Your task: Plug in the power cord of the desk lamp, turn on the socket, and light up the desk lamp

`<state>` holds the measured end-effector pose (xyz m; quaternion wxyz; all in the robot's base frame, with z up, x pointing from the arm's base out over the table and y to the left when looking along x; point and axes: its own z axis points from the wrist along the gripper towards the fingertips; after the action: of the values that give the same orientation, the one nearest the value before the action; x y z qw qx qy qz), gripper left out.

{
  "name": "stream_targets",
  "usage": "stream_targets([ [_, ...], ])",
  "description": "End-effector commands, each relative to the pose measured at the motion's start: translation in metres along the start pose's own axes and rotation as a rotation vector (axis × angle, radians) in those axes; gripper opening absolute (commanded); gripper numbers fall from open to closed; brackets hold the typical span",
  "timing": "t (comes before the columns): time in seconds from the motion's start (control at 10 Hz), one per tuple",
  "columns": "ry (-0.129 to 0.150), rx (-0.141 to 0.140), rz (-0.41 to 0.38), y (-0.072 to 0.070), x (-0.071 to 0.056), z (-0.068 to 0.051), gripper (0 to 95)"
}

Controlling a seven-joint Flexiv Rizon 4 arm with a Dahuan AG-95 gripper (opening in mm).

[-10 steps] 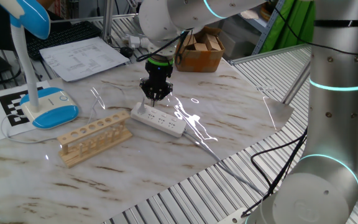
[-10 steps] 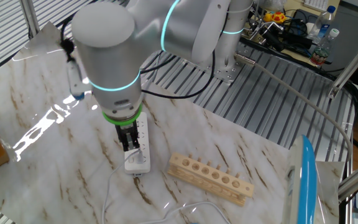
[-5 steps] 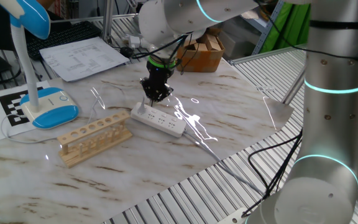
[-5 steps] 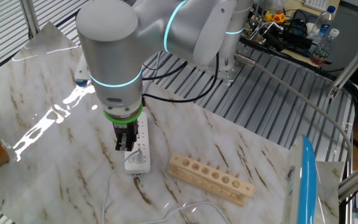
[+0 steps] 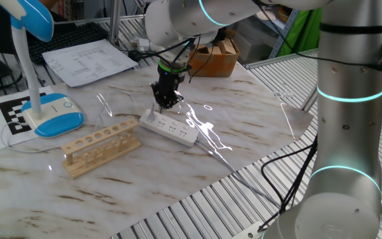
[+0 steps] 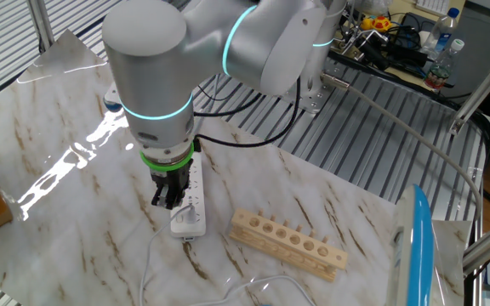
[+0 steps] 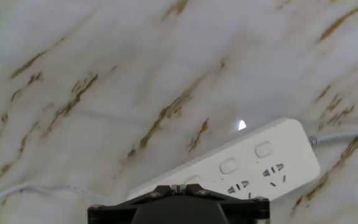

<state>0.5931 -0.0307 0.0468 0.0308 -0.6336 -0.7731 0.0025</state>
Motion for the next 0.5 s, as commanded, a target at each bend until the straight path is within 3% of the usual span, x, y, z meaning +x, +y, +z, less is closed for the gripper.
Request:
stream_targets([
  [0.1,0.002,0.001,0.087,0.0052,0.0,0.0014,0.0],
  [0.5,0.0,0.003,0.177,0.0132,-0.0035,0.0002,0.0],
])
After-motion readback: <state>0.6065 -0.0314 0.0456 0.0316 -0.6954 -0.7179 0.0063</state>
